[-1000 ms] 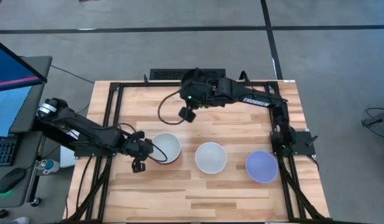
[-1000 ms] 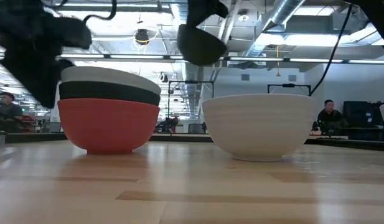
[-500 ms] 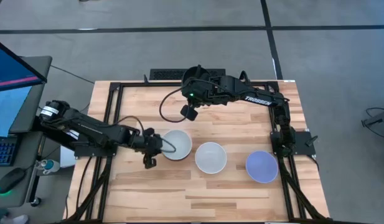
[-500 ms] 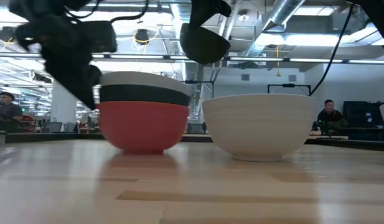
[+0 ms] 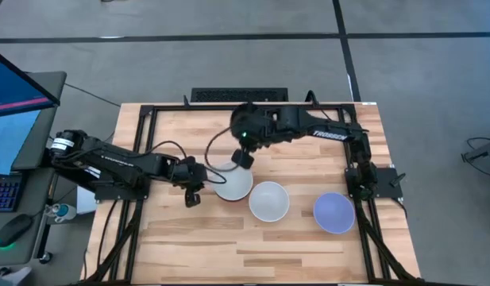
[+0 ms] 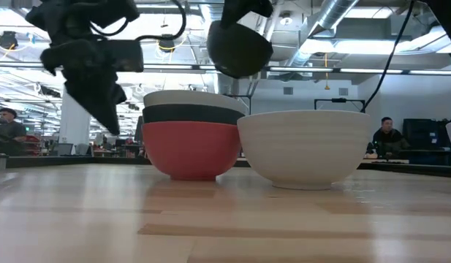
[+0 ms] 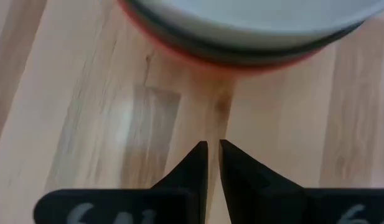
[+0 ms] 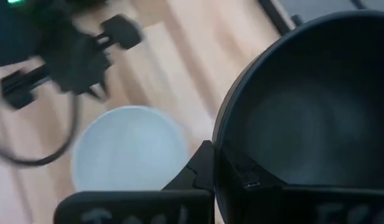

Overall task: Nest bowls inside each other
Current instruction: Stack the black bowl on the left white bowl

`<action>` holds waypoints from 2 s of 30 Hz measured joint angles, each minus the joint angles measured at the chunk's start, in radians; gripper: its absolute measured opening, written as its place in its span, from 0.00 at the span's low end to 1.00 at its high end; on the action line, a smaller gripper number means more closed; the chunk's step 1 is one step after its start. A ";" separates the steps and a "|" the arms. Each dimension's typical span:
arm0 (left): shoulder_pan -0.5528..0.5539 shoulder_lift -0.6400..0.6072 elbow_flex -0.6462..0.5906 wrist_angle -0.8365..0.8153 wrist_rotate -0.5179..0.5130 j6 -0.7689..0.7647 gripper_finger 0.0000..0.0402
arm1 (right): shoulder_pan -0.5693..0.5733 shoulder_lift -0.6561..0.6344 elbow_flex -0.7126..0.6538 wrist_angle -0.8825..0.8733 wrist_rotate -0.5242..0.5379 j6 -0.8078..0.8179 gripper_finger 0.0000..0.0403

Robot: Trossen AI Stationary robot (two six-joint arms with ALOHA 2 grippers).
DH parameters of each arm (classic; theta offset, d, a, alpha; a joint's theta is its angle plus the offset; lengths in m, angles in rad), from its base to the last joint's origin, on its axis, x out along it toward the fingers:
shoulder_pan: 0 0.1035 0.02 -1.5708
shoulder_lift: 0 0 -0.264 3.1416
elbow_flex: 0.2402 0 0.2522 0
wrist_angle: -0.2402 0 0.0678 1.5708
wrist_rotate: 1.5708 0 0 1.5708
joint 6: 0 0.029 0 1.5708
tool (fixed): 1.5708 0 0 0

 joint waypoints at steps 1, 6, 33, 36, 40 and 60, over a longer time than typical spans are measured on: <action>0.001 0.000 0.000 -0.006 -0.001 0.002 0.07 | 0.016 0.004 0.000 0.001 -0.009 0.000 0.05; 0.020 -0.028 0.016 -0.001 -0.054 0.030 0.07 | 0.089 0.036 -0.003 0.030 -0.074 0.022 0.06; 0.044 -0.614 0.110 -0.177 -0.267 -0.084 0.10 | 0.166 0.195 -0.002 0.112 -0.241 0.082 0.08; 0.044 -0.612 0.134 -0.173 -0.267 -0.059 0.11 | 0.173 0.220 -0.008 0.081 -0.236 0.103 0.08; 0.044 -0.611 0.141 -0.222 -0.259 -0.053 0.13 | 0.179 0.232 -0.007 0.130 -0.245 0.139 0.07; 0.043 -0.603 0.142 -0.235 -0.259 0.018 0.13 | 0.149 0.252 -0.005 0.117 -0.207 0.202 0.12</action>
